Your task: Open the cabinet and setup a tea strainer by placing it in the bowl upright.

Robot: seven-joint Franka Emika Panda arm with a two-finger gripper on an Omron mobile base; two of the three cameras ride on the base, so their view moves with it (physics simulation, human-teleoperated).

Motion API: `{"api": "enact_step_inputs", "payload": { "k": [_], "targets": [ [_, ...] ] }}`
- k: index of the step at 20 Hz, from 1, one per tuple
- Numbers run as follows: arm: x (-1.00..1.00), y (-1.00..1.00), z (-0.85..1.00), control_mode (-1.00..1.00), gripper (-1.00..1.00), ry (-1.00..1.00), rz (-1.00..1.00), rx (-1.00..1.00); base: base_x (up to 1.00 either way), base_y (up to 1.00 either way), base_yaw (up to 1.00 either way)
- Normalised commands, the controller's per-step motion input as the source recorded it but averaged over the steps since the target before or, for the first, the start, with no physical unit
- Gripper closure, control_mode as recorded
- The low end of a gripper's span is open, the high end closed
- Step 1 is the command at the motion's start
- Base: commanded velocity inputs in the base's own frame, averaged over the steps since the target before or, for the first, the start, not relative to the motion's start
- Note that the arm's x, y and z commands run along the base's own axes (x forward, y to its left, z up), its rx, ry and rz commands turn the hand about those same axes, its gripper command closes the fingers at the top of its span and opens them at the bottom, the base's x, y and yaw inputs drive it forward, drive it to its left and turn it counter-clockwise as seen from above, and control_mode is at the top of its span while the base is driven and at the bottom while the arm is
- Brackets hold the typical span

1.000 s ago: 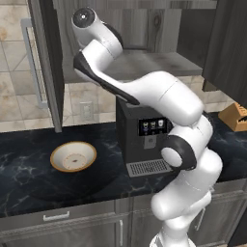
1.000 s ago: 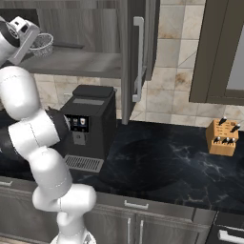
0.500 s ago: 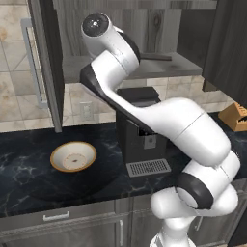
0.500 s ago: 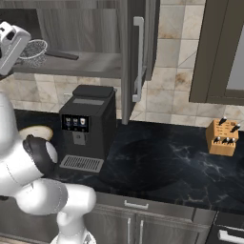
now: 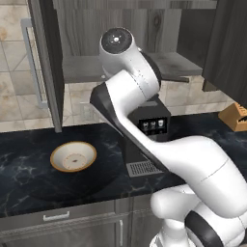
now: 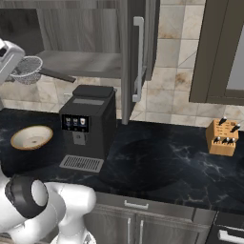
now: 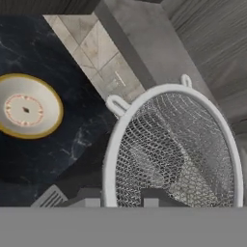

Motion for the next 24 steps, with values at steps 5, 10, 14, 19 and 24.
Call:
{"api": "enact_step_inputs", "payload": {
  "k": [5,10,14,19,24],
  "targets": [
    [-0.42,0.00,-0.46,-1.00,1.00,0.13,0.02,0.06,0.00,0.00,0.00],
    [-0.49,0.07,-0.48,-1.00,1.00,0.07,0.03,0.01,0.00,0.00,0.00],
    [-0.43,0.20,-0.46,-1.00,1.00,0.07,0.01,0.00,0.00,0.00,0.00],
    [-0.38,0.12,-0.39,-1.00,1.00,0.02,0.00,0.00,0.00,0.00,0.00],
    [-0.21,0.12,-0.58,-1.00,1.00,0.04,0.00,0.00,0.00,0.00,0.00]
  ]
}}
